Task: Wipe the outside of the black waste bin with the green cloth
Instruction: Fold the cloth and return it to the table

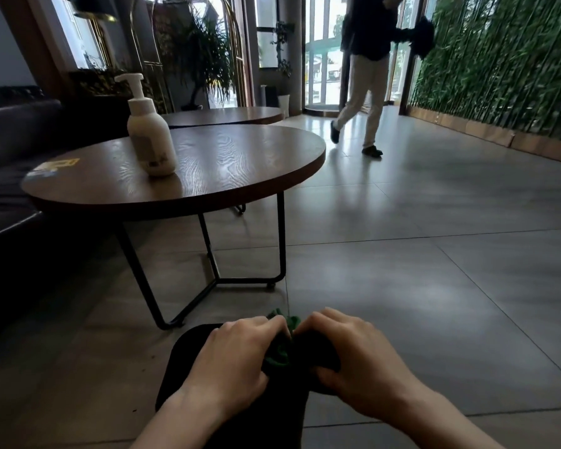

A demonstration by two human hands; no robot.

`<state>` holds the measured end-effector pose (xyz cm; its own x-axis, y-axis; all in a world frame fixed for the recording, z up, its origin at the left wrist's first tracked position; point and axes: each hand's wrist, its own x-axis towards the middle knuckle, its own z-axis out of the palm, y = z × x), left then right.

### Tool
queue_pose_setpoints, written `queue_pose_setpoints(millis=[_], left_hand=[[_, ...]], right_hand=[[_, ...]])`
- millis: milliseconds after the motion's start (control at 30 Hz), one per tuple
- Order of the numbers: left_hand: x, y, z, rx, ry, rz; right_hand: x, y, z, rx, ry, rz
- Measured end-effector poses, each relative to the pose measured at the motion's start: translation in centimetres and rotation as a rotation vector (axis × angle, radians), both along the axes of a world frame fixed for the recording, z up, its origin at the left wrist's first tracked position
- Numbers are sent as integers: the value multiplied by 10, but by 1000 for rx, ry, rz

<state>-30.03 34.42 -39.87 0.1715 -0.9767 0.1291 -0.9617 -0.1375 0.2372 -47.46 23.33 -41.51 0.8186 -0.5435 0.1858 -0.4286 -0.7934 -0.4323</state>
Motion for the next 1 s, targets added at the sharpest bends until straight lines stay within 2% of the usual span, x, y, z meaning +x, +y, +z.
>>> queue_pose_setpoints(millis=[133, 367, 533, 667, 867, 1000], left_hand=[[15, -12, -1, 16, -97, -6], [24, -7, 63, 138, -70, 39], [26, -3, 145, 201, -44, 71], [33, 2, 240, 196, -69, 65], [44, 19, 397, 66, -156, -8], [59, 29, 473, -57, -322, -17]], right_hand=[[18, -7, 5, -108, 37, 13], [40, -1, 66, -50, 131, 4], [47, 2, 150, -18, 180, -3], [50, 8, 253, -3, 208, 3], [61, 24, 403, -10, 214, -16], [75, 34, 483, 4, 214, -27]])
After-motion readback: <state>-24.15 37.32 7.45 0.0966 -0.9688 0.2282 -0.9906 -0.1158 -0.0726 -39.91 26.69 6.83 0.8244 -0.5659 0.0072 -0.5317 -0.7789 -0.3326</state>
